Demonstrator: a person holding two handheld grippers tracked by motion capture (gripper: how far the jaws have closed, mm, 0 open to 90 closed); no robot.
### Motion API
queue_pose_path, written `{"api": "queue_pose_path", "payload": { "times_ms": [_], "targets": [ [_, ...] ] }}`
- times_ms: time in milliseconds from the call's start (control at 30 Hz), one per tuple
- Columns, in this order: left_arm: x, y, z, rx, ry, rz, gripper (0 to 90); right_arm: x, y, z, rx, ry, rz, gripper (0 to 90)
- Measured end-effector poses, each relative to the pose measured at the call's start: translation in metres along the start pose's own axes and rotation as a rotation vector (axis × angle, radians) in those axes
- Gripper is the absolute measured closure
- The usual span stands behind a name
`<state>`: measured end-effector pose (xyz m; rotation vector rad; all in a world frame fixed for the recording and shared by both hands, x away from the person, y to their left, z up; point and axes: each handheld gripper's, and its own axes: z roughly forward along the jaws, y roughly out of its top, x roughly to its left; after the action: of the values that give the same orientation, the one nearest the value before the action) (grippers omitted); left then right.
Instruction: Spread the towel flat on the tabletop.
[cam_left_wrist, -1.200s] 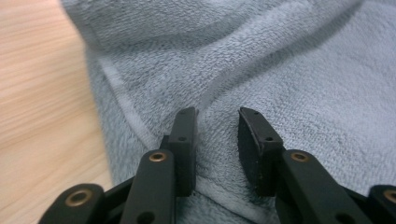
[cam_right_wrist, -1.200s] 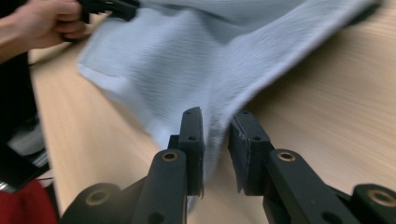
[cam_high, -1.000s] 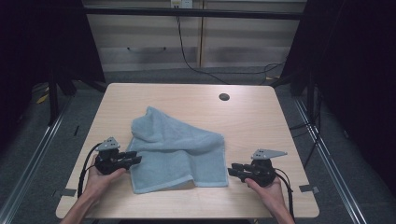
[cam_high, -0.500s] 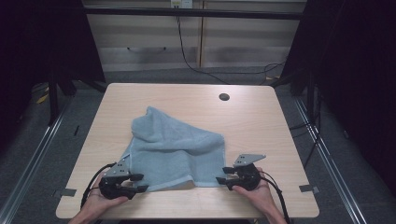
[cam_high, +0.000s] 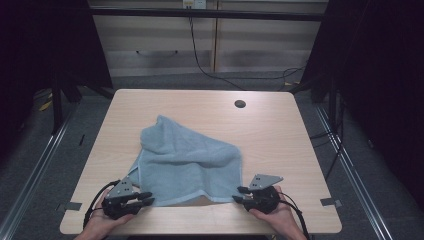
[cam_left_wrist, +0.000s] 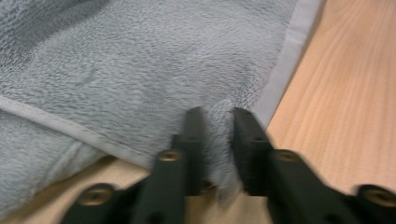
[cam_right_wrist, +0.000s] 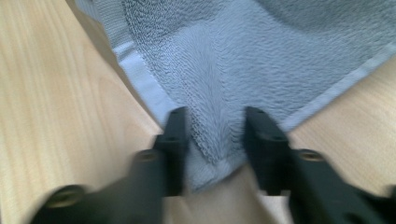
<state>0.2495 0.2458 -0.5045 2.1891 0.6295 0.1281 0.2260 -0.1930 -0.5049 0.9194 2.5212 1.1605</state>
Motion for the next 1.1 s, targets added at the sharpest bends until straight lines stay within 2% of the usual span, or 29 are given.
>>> {"api": "queue_pose_path", "payload": {
  "times_ms": [33,100,167,233,267,367,400,433,467,500,533,600,700,733,800,900,933,1033,1100],
  "targets": [
    [0.0,0.0,0.0,0.001,-0.006,-0.012,83.3,0.0,-0.001,-0.001,-0.001,0.005,0.006,75.4],
    [-0.003,0.001,0.0,0.017,-0.046,-0.007,84.4,-0.001,-0.002,-0.004,0.008,0.019,0.027,81.2],
    [-0.009,0.003,0.001,0.034,-0.085,-0.006,84.9,0.001,-0.003,-0.006,0.021,0.024,0.029,82.6],
    [-0.016,0.005,0.001,0.051,-0.108,0.02,85.0,0.003,-0.004,-0.009,0.028,0.038,0.034,82.8],
    [-0.018,0.007,0.0,0.036,-0.117,0.015,85.0,0.006,-0.006,-0.011,0.036,0.063,0.047,82.5],
    [-0.016,0.016,-0.01,-0.044,-0.137,-0.01,85.1,0.008,-0.005,-0.013,0.033,0.052,0.046,83.1],
    [-0.014,0.018,-0.013,-0.072,-0.139,-0.023,85.3,0.008,-0.003,-0.015,0.014,0.049,0.05,83.5],
    [-0.013,0.02,-0.017,-0.098,-0.13,-0.039,85.3,0.006,-0.001,-0.018,-0.022,0.054,0.07,83.7],
    [-0.01,0.022,-0.02,-0.119,-0.128,-0.046,85.3,0.001,0.005,-0.025,-0.086,0.05,0.098,83.9],
    [-0.006,0.023,-0.024,-0.144,-0.127,-0.063,85.3,-0.002,0.009,-0.029,-0.112,0.049,0.108,83.9],
    [-0.002,0.026,-0.028,-0.157,-0.109,-0.062,85.3,-0.002,0.009,-0.029,-0.112,0.049,0.108,83.9],
    [0.004,0.031,-0.035,-0.205,-0.093,-0.097,85.3,-0.008,0.015,-0.038,-0.16,0.036,0.125,84.0],
    [0.01,0.043,-0.046,-0.25,-0.054,-0.103,85.3,-0.016,0.029,-0.049,-0.212,0.006,0.131,84.1],
    [0.013,0.047,-0.05,-0.271,-0.044,-0.106,85.3,-0.022,0.04,-0.058,-0.255,-0.009,0.128,84.2],
    [0.019,0.058,-0.058,-0.31,-0.024,-0.112,85.3,-0.025,0.046,-0.062,-0.276,-0.022,0.135,84.2],
    [0.03,0.074,-0.065,-0.345,0.002,-0.115,85.4,-0.039,0.075,-0.077,-0.335,-0.057,0.118,84.2],
    [0.034,0.079,-0.067,-0.352,0.013,-0.119,85.4,-0.039,0.075,-0.077,-0.335,-0.057,0.118,84.2],
    [0.046,0.094,-0.074,-0.392,0.04,-0.13,85.5,-0.048,0.096,-0.085,-0.357,-0.079,0.109,84.2],
    [0.052,0.1,-0.076,-0.414,0.055,-0.14,85.5,-0.059,0.113,-0.09,-0.397,-0.086,0.116,84.2]
  ]
}}
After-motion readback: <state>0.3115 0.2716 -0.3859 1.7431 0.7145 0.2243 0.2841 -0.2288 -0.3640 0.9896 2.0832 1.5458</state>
